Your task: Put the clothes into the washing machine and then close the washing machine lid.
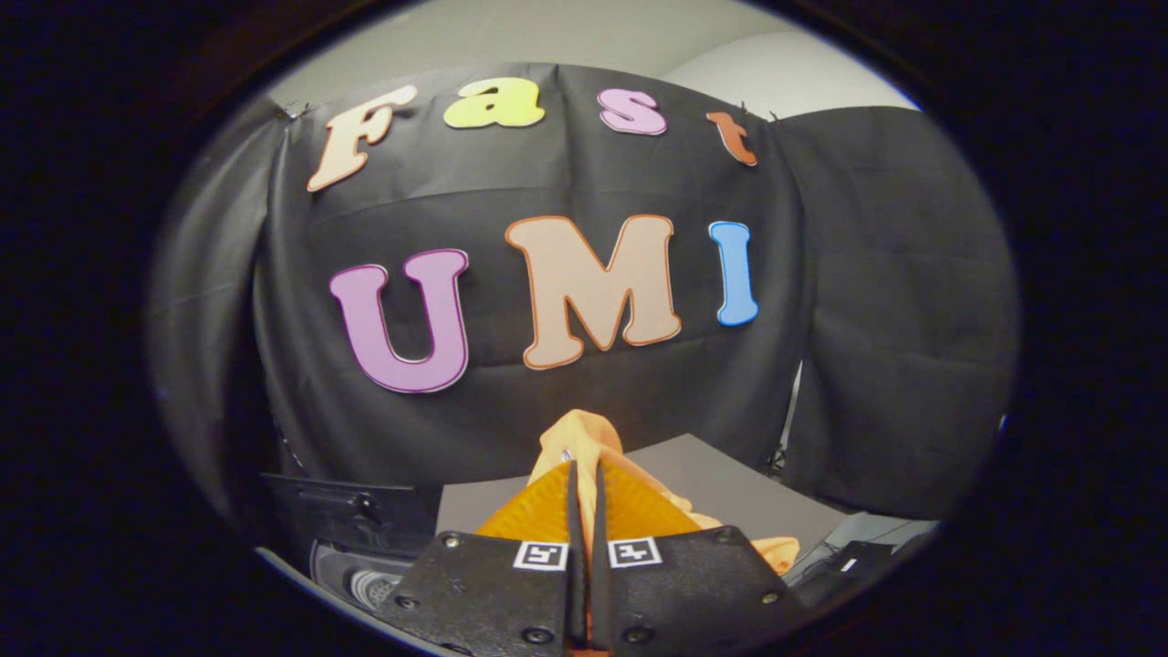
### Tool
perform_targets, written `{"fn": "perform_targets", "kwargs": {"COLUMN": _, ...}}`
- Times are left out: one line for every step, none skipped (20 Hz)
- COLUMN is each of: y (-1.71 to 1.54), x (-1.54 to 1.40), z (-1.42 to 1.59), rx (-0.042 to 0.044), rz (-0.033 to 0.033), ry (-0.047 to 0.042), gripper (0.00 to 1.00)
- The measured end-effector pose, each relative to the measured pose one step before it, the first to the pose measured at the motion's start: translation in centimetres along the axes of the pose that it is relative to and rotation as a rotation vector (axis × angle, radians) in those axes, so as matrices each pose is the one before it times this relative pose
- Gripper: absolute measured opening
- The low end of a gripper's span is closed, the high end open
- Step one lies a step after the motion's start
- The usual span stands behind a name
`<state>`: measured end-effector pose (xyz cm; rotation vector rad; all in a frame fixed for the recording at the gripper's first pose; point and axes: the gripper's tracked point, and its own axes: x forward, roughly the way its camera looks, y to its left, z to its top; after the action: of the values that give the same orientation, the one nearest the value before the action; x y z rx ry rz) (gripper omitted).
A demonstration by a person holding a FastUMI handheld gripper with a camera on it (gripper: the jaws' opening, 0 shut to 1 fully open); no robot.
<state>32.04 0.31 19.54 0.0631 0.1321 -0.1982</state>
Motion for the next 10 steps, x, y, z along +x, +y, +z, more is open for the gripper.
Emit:
{"fn": "perform_targets", "kwargs": {"y": 0.832, "x": -0.679, "z": 0.364, "rx": 0.01517, "rz": 0.00534, "ry": -0.00987, "gripper": 0.02}}
{"fn": "perform_targets", "kwargs": {"y": 1.030, "x": -0.534, "z": 0.312, "rx": 0.01565, "rz": 0.00918, "ry": -0.00520, "gripper": 0.02}}
{"fn": "perform_targets", "kwargs": {"y": 1.297, "x": -0.681, "z": 0.042, "rx": 0.00989, "rz": 0.01273, "ry": 0.00189, "gripper": 0.02}}
{"fn": "perform_targets", "kwargs": {"y": 1.165, "x": -0.543, "z": 0.168, "rx": -0.00109, "rz": 0.01117, "ry": -0.00471, "gripper": 0.02}}
{"fn": "perform_targets", "kwargs": {"y": 1.079, "x": -0.512, "z": 0.026, "rx": -0.01213, "rz": 0.00936, "ry": -0.00069, "gripper": 0.02}}
{"fn": "perform_targets", "kwargs": {"y": 1.292, "x": -0.475, "z": 0.194, "rx": -0.00765, "rz": 0.01550, "ry": -0.00741, "gripper": 0.02}}
{"fn": "perform_targets", "kwargs": {"y": 1.515, "x": -0.402, "z": 0.081, "rx": -0.00409, "rz": 0.01933, "ry": -0.00218, "gripper": 0.02}}
{"fn": "perform_targets", "kwargs": {"y": 1.567, "x": -0.579, "z": 0.053, "rx": -0.00291, "rz": 0.01617, "ry": -0.00899, "gripper": 0.02}}
{"fn": "perform_targets", "kwargs": {"y": 1.589, "x": -0.501, "z": -0.043, "rx": 0.00110, "rz": 0.01820, "ry": -0.00055, "gripper": 0.02}}
{"fn": "perform_targets", "kwargs": {"y": 1.726, "x": -0.286, "z": 0.042, "rx": 0.00691, "rz": 0.02377, "ry": -0.00456, "gripper": 0.02}}
